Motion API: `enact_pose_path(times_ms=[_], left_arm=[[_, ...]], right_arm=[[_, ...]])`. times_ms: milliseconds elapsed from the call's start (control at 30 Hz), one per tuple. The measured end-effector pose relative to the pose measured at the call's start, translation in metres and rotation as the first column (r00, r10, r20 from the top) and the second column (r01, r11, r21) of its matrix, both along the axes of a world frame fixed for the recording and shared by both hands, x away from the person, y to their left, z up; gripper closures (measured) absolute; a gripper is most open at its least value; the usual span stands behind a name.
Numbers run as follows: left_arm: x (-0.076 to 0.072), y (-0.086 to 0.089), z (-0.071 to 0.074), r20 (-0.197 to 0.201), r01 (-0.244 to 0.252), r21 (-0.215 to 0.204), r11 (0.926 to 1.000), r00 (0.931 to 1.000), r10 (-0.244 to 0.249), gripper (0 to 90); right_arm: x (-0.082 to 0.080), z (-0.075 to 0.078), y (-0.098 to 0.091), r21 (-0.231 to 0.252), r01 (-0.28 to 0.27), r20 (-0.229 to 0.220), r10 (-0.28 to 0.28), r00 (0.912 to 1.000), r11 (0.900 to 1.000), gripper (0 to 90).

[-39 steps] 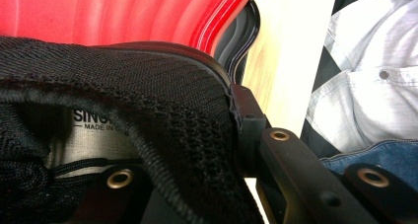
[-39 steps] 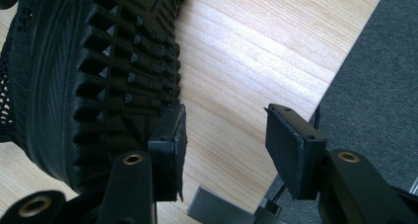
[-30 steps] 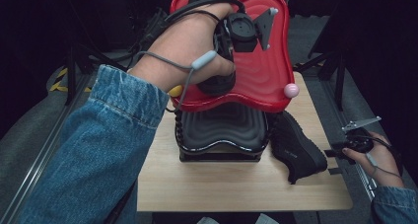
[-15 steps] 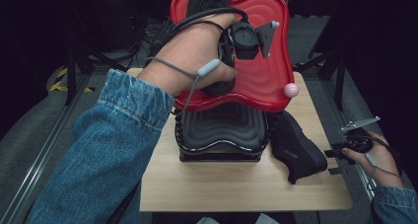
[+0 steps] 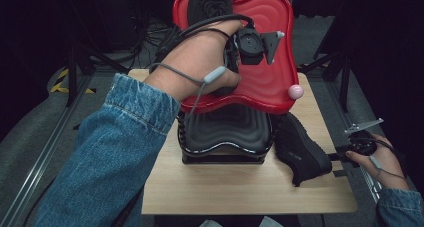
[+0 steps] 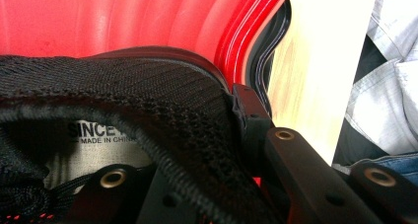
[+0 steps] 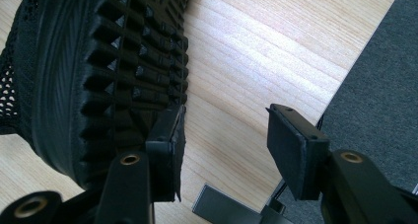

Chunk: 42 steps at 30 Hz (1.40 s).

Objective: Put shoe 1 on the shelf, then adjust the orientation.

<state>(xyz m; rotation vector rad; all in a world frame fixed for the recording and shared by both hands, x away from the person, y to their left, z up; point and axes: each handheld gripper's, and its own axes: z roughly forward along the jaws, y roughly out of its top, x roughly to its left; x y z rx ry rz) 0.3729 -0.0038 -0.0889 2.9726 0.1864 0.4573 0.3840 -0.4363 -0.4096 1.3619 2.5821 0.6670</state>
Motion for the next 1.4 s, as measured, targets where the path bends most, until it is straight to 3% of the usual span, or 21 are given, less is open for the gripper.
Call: enact_pose_path(times_ms=[67, 167, 267, 467, 933, 1133, 1267, 1300, 1367, 1400], left_arm=[[0.000, 0.001, 0.000, -0.013, -0.022, -0.018, 0.9996, 0.9997, 0.022, 81.9], [0.000, 0.004, 0.001, -0.011, -0.083, -0.058, 0.9949, 0.9965, 0.082, 64.6], [-0.003, 0.009, 0.008, -0.020, -0.118, -0.093, 0.9887, 0.9930, 0.116, 55.9], [-0.009, 0.014, 0.012, -0.028, -0.133, -0.106, 0.9855, 0.9910, 0.131, 44.7], [-0.029, 0.032, 0.042, 0.019, -0.137, -0.194, 0.9714, 0.9895, 0.143, 35.5], [-0.035, 0.044, 0.051, 0.047, -0.143, -0.206, 0.9679, 0.9866, 0.156, 35.2], [-0.040, 0.054, 0.057, 0.044, -0.151, -0.240, 0.9590, 0.9851, 0.166, 34.7], [-0.042, 0.056, 0.057, 0.038, -0.166, -0.254, 0.9528, 0.9827, 0.181, 34.7], [-0.044, 0.061, 0.061, 0.046, -0.158, -0.247, 0.9560, 0.9835, 0.175, 34.8], [-0.046, 0.063, 0.061, 0.047, -0.169, -0.247, 0.9541, 0.9814, 0.186, 34.8]], right_arm=[[0.000, 0.001, -0.001, -0.002, -0.001, 0.005, 0.001, 1.0000, 1.0000, 49.9], [-0.001, 0.002, -0.002, 0.003, 0.003, 0.006, -0.003, 1.0000, 1.0000, 49.8], [-0.001, 0.002, -0.002, 0.005, 0.008, 0.007, -0.008, 0.9999, 1.0000, 49.7], [-0.001, 0.002, -0.002, 0.004, 0.007, 0.009, -0.007, 0.9999, 1.0000, 49.5], [-0.004, 0.005, -0.008, 0.007, 0.023, 0.025, -0.023, 0.9994, 0.9997, 49.5], [-0.002, 0.005, -0.006, 0.005, 0.023, 0.023, -0.023, 0.9995, 0.9997, 49.5], [-0.002, 0.005, -0.005, 0.005, 0.022, 0.021, -0.022, 0.9995, 0.9997, 49.5], [-0.001, 0.005, -0.005, 0.003, 0.020, 0.022, -0.021, 0.9995, 0.9998, 49.5], [-0.001, 0.005, -0.005, 0.003, 0.019, 0.023, -0.019, 0.9995, 0.9998, 49.5], [0.000, 0.006, -0.005, 0.000, 0.017, 0.022, -0.017, 0.9996, 0.9999, 49.5]])
